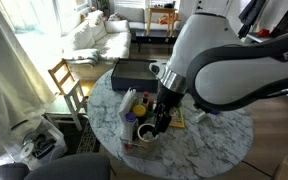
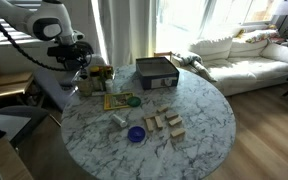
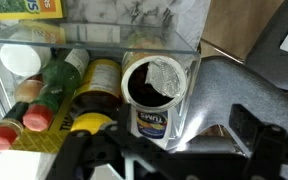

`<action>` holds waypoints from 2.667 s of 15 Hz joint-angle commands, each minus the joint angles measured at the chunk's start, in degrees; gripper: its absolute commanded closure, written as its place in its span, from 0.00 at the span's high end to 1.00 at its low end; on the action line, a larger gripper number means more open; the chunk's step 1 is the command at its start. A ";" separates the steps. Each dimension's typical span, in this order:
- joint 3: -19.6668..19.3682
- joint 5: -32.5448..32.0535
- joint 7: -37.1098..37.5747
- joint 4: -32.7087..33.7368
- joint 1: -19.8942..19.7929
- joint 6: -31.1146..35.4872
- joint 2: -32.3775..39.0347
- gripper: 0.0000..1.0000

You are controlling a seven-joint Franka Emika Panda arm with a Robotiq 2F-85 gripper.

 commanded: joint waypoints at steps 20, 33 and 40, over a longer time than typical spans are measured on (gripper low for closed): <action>2.79 -12.38 22.26 3.18 -3.71 8.50 11.19 0.25; 4.83 -9.81 18.92 3.97 -5.93 7.52 7.65 0.03; 4.89 -6.04 8.45 0.25 -9.05 2.65 -3.17 0.03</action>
